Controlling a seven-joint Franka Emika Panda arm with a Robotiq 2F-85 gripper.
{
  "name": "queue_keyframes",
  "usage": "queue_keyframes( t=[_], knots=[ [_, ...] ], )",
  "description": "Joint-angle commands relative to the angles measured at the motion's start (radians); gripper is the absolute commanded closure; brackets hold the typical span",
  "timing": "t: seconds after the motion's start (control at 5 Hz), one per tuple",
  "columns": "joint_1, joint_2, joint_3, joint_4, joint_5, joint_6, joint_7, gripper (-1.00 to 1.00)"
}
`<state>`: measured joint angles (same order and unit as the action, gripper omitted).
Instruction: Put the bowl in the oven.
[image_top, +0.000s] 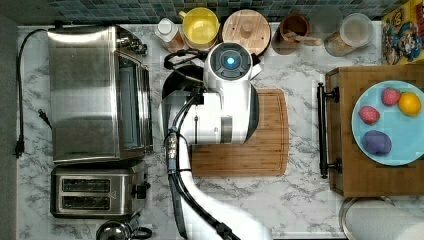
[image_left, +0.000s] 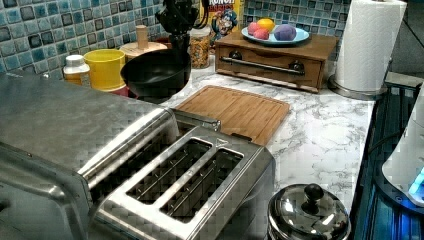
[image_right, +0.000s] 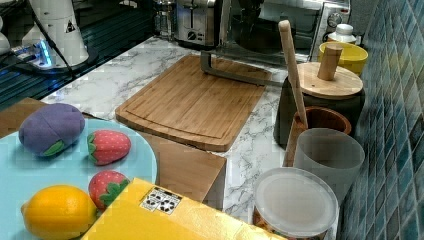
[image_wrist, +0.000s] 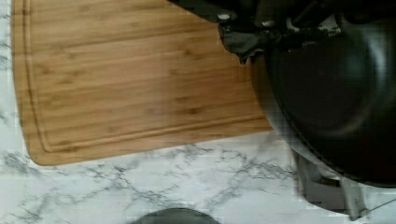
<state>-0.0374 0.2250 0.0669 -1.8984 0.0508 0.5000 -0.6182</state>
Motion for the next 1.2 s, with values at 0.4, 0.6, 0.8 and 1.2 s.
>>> queue_keyframes(
  t=[0.4,0.6,0.8,1.2],
  knots=[
    [0.087,-0.014,0.087,0.106,-0.076,0.055,-0.003,1.00],
    [0.088,-0.020,0.122,0.112,-0.075,0.035,-0.009,1.00],
    [0.081,-0.028,0.159,0.092,-0.028,0.065,-0.054,1.00],
    [0.097,0.040,0.205,0.121,-0.040,0.035,-0.019,1.00]
  ],
)
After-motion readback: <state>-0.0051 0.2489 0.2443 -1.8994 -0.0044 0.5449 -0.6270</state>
